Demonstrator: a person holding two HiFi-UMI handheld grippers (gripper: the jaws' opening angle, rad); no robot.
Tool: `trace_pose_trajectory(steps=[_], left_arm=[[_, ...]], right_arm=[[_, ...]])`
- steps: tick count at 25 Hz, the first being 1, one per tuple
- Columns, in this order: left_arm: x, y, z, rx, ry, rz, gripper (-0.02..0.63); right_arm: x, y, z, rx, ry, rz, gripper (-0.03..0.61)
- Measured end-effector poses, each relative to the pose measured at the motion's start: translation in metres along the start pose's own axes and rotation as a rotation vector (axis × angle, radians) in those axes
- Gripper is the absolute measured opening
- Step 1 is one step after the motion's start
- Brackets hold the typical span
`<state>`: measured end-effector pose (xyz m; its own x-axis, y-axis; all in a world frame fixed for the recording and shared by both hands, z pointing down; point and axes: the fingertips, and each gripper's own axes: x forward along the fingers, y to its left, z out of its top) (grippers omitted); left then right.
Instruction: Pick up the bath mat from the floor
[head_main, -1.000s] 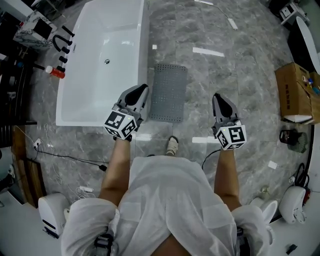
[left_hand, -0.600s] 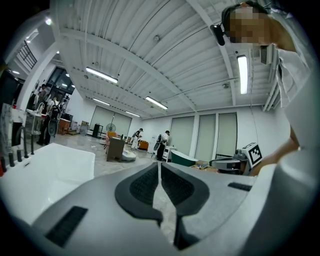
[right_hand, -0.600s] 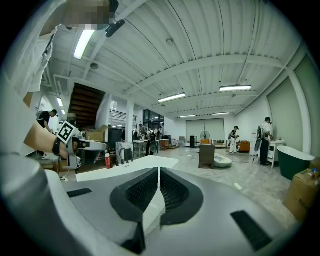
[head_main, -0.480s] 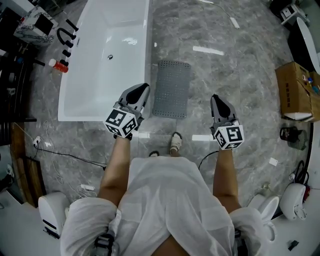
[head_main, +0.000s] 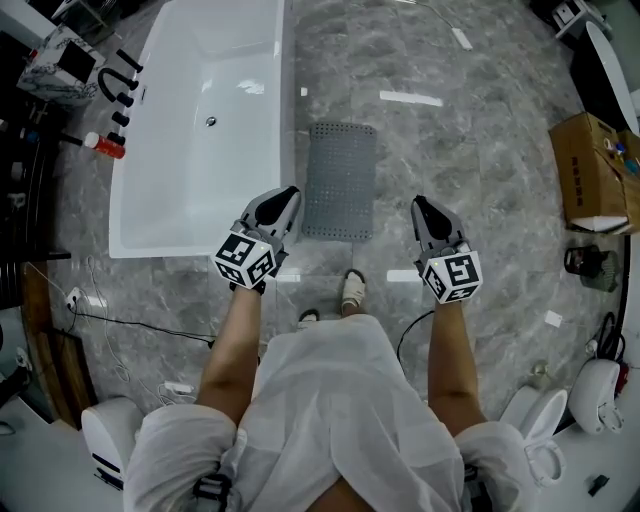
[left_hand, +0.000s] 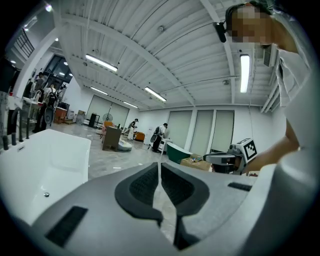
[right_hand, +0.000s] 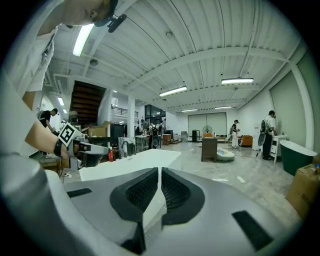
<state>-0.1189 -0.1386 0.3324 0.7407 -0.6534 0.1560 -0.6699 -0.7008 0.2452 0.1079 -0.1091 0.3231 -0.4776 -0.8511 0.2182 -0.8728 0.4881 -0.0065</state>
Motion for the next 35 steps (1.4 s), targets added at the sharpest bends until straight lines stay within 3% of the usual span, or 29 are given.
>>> trace_pose_trajectory(steps=[10, 14, 21, 28, 32, 35], left_arm=[[0.063, 0.001, -0.094, -0.006, 0.099, -0.071, 0.026], [0.088, 0.007, -0.139, -0.001, 0.155, -0.095, 0.026], [0.122, 0.014, -0.223, -0.023, 0.202, -0.132, 0.026], [0.150, 0.018, -0.333, -0.019, 0.296, -0.186, 0.028], [0.161, 0.026, -0.399, -0.001, 0.373, -0.209, 0.031], [0.171, 0.037, -0.449, 0.033, 0.465, -0.244, 0.119]], right_arm=[[0.037, -0.011, -0.105, 0.007, 0.096, 0.094, 0.045], [0.052, -0.016, -0.159, 0.005, 0.168, 0.133, 0.120], [0.068, -0.018, -0.269, 0.005, 0.274, 0.183, 0.173], [0.087, -0.009, -0.379, 0.016, 0.340, 0.225, 0.225], [0.098, 0.001, -0.446, 0.010, 0.413, 0.291, 0.235], [0.108, 0.005, -0.493, -0.002, 0.489, 0.356, 0.249]])
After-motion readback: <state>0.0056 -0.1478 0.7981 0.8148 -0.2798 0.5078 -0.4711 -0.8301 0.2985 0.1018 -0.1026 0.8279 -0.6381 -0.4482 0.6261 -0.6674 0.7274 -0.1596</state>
